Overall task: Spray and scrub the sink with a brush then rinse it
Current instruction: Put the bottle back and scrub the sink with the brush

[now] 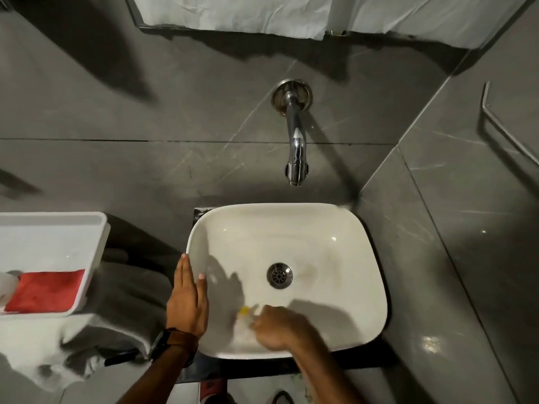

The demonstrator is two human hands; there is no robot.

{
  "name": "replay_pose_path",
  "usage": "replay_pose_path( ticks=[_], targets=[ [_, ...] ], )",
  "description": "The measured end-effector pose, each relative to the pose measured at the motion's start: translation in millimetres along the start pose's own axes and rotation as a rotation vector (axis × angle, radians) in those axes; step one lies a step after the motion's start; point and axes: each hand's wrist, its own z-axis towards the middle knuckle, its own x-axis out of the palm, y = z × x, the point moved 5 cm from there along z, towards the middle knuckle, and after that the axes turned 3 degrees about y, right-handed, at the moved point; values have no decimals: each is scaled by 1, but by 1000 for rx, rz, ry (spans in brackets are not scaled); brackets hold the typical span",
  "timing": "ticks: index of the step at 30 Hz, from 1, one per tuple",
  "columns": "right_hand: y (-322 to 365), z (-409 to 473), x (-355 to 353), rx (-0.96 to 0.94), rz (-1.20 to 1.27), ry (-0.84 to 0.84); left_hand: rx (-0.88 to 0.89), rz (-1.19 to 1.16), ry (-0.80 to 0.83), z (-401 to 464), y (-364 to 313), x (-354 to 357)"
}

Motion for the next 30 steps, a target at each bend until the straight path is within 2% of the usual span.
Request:
replay_pose_path(
  ticks=[2, 4, 6, 10, 13, 16, 18, 20, 23, 25, 27, 30],
  targets=[
    [55, 30, -9, -138, 142, -25, 6, 3, 4, 0, 1, 1],
    [72, 57, -42, -142, 297, -220, 2, 1, 6, 2, 2, 3],
    [60, 73, -68, -93, 372, -344, -11, 5, 3, 3, 5, 5],
    [-27, 68, -89, 229, 440, -590, -27, 21, 7, 5, 9, 6],
    [-108, 31, -84, 530, 561, -886, -22, 28, 7, 3, 6, 6],
    [-129, 21, -79, 610, 621, -1009, -29, 31, 16, 4, 7, 6],
    [-107, 40, -77, 555, 772, -958, -39, 34, 23, 3, 7, 6],
    [-68, 68, -77, 423, 828, -844, -30, 33, 25, 3, 7, 6],
    [25, 94, -61, 80, 588, -546, -36, 32, 26, 4, 8, 5],
    [72, 91, -43, -66, 507, -396, -29, 25, 27, 3, 8, 6],
    [87, 80, -41, -145, 450, -397, -16, 22, 19, 3, 6, 6],
    [55, 64, -49, -118, 292, -341, -23, 25, 6, 4, 8, 4]
  ],
)
